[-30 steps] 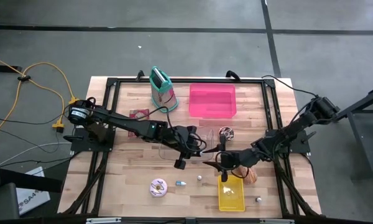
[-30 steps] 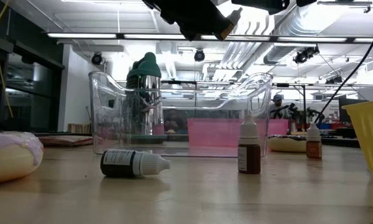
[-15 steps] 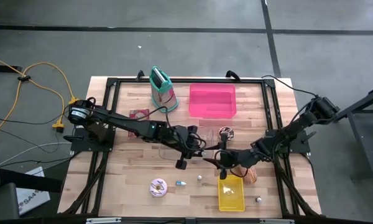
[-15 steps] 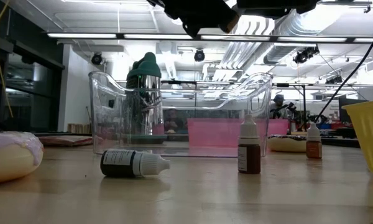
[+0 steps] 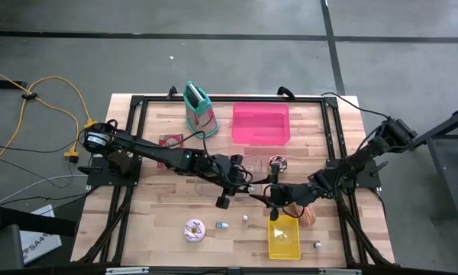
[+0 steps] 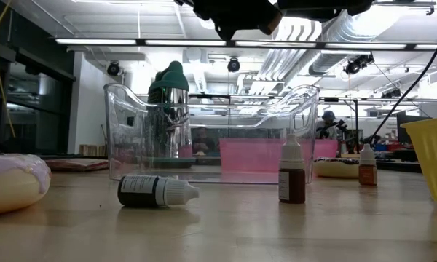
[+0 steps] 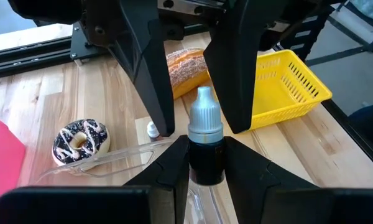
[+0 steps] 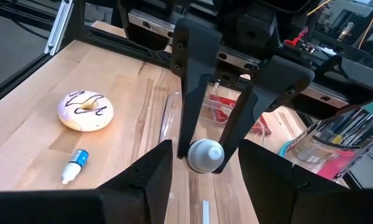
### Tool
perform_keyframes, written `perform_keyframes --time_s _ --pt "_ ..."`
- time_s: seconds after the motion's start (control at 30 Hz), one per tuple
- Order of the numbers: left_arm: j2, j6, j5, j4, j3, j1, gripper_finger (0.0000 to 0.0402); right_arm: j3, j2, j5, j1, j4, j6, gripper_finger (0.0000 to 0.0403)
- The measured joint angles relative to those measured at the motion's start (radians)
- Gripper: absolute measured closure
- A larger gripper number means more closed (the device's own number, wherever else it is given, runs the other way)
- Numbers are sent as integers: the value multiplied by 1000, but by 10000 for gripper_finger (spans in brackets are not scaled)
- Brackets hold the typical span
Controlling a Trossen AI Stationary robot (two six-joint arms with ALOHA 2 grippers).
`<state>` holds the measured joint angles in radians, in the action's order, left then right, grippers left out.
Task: Pick & Place Food Item
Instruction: Put the top black food coloring bottle into the yellow bin
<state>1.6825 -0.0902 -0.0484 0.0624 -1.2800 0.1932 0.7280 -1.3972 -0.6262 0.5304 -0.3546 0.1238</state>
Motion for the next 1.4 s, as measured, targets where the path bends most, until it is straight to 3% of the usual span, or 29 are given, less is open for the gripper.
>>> perform_keyframes --time_s 0.8,1.4 --pt "0 0 0 1 0 0 317 0 0 25 0 0 -23 333" --pt "0 0 0 1 0 0 317 0 0 27 0 6 -23 338"
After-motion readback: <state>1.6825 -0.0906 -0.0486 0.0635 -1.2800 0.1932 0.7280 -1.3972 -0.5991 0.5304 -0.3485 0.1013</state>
